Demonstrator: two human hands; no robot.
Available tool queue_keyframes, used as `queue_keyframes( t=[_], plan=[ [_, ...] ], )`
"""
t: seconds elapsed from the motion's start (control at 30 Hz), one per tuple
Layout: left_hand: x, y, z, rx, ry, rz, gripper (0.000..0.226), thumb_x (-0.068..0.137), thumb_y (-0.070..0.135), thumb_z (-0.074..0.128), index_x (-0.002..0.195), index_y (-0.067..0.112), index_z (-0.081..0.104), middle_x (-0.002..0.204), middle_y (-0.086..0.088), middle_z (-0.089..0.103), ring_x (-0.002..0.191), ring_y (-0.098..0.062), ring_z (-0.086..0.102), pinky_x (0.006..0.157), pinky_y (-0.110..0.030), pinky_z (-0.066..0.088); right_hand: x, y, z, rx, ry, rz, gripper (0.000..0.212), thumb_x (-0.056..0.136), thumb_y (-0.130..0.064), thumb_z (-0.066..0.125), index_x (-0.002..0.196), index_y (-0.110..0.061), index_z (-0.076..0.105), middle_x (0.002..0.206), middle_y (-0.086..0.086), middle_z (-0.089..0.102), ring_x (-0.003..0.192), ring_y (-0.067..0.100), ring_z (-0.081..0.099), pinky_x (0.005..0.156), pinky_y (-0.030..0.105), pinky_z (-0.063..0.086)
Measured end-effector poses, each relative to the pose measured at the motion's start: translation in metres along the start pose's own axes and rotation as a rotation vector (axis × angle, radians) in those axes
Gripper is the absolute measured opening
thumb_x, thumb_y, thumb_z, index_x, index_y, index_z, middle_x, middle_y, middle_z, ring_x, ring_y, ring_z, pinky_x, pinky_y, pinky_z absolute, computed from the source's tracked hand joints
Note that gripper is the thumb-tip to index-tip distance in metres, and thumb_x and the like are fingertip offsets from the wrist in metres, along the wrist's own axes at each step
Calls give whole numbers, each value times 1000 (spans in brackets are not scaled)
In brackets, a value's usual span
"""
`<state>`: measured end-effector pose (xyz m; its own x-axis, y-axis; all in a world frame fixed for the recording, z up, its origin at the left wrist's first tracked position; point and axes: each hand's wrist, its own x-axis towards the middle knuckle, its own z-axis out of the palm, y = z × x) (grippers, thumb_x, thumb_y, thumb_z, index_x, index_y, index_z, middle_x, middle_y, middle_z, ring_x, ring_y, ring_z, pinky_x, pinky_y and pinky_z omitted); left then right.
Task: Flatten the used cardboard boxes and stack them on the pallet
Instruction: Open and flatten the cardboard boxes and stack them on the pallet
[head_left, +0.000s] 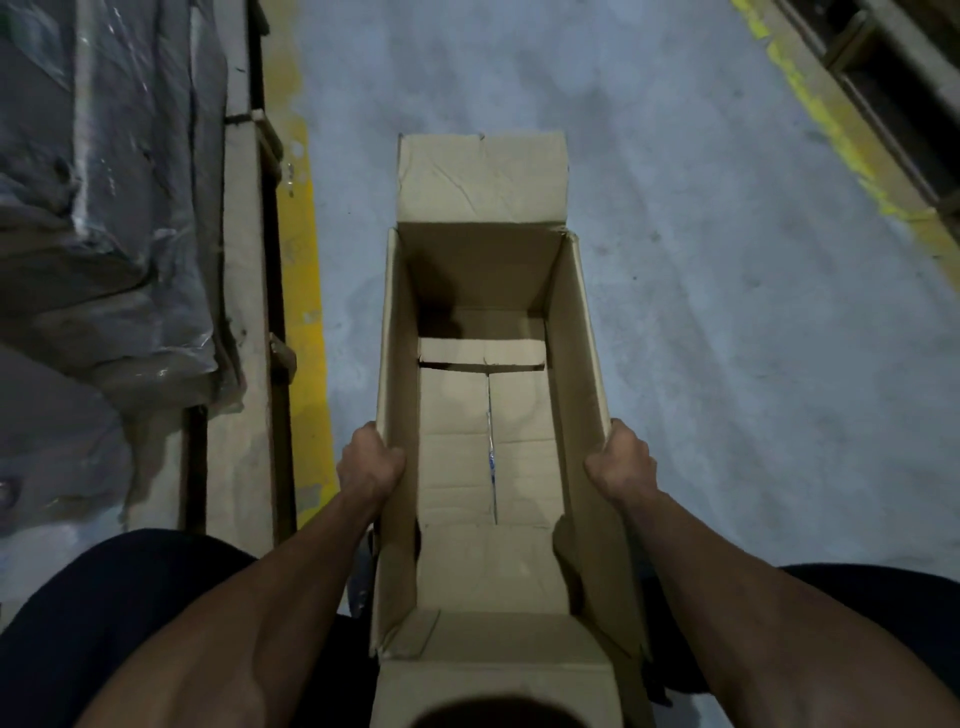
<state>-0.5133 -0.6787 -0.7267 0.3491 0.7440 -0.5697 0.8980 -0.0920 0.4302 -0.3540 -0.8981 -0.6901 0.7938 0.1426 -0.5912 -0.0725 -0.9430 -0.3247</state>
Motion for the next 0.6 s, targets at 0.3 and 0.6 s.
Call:
queue_keyframes(
  t=[0.3,0.6],
  plan=[
    [-11,65,-74,-116,100,161,22,86,11,62,107,5,61,106,-21,66,99,-40,63,86,-49,55,-17,-45,-74,104,109,-133,38,92,-10,61,129,-7,56,120,17,64,109,37,61,82,32,44],
    [-46,109,-129,-144,209,323,12,84,13,65,94,8,60,94,-15,67,90,-38,64,82,-50,57,-56,-63,-127,272,271,-187,32,92,-10,63,124,-11,58,111,14,65,100,36,63,86,45,56]
  ],
)
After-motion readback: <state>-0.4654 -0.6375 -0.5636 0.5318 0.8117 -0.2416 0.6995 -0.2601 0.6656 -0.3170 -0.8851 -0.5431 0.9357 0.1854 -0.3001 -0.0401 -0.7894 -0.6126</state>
